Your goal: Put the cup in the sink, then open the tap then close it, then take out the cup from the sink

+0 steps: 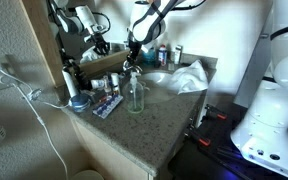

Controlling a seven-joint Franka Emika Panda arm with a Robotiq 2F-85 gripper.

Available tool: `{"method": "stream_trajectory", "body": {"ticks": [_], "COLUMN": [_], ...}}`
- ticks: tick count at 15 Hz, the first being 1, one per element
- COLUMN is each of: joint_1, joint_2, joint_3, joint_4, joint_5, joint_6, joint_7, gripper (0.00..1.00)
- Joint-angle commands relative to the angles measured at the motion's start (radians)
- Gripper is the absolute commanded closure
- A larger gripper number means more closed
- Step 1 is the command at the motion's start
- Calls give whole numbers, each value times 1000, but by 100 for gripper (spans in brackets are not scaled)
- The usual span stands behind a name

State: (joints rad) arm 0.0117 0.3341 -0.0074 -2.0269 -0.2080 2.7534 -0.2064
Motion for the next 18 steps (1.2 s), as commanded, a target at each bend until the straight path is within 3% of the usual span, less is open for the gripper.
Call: {"method": "stream_trajectory", "body": {"ticks": [1,18], "joint_1": [7,29], "joint_2": [-17,-61], "joint_3": [-1,-4], "joint_4": [24,57], "joint_5": [1,-30], "joint_6": [-70,-135], "joint_7": [21,34], "gripper": [96,93]}}
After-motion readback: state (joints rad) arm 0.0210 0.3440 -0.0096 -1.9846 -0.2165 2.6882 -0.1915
